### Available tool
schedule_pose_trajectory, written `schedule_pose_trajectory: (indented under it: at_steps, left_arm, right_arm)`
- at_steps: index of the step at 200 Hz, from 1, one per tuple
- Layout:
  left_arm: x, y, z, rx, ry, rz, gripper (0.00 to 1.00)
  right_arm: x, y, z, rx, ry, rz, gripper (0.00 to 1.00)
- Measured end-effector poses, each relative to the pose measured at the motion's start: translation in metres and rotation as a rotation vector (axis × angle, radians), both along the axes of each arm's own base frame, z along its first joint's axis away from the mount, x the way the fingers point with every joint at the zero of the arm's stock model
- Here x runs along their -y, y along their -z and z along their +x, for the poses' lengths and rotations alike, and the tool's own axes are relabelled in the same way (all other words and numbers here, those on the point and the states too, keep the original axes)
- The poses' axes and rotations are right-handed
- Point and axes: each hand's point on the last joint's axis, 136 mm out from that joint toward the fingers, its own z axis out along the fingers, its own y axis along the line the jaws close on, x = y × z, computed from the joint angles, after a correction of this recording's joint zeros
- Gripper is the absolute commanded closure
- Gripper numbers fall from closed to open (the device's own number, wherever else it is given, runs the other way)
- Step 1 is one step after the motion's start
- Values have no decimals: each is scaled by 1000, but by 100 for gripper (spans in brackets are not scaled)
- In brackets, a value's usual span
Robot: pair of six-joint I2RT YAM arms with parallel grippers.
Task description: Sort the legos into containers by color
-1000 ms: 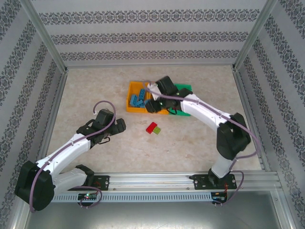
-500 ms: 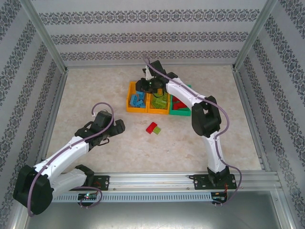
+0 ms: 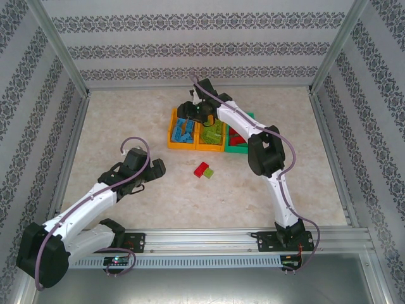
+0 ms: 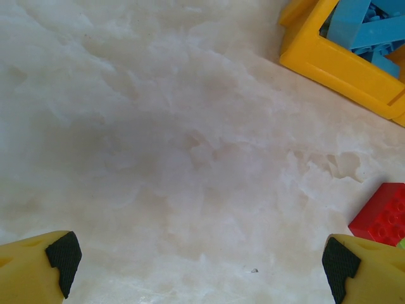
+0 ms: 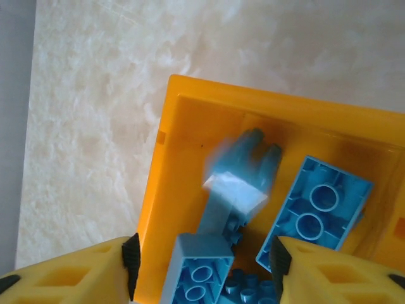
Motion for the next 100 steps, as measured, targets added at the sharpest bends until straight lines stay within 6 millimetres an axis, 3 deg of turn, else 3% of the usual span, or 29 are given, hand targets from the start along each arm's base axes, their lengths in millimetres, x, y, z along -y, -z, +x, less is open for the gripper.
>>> schedule_pose_trajectory:
  at_steps: [31,52,100]
  left_arm:
    - [1,0,-1,-3,6,-2,0]
    - [6,1,-2,-6,35,-3,0]
    - [49,3,-1,-30,241,62,1]
  right_arm:
    - [-1,-1,0,12,-4,5,18]
    - [2,-10,-9,19,-17,11,16]
    - [21,-67,-58,138,-92,15,14]
